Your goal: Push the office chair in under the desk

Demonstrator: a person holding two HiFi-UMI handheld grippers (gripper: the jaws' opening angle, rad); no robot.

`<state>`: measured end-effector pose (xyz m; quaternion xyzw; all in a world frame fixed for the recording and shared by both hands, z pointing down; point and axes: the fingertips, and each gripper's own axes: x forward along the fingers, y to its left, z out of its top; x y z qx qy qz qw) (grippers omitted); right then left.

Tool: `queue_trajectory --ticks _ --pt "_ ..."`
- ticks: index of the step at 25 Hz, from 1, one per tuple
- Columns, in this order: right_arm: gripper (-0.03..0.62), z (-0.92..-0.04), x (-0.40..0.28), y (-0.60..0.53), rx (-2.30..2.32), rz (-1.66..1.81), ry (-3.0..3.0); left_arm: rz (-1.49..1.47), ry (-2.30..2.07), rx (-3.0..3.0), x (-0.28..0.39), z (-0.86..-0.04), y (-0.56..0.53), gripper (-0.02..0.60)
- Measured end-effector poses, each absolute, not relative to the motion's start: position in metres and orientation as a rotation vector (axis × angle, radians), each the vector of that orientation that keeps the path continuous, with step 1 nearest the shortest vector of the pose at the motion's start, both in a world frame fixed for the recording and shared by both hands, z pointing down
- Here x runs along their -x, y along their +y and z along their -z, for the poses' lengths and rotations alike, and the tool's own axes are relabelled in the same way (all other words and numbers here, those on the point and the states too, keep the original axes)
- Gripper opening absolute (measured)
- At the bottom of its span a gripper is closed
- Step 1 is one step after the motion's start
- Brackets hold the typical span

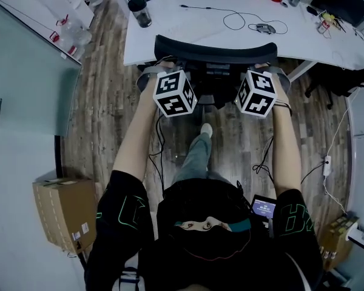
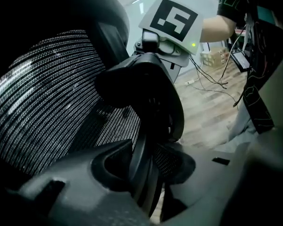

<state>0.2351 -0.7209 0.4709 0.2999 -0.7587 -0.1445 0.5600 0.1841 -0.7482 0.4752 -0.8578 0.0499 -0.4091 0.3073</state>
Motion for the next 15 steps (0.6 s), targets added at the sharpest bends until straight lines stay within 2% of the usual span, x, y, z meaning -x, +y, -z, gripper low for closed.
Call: queue_trajectory --ticks 15 --pt "0.118 -0.473 -0.281 -0.808 -0.711 0.375 -1.776 1.072 0.164 2.279 -0.229 -0.475 -0.830 0.141"
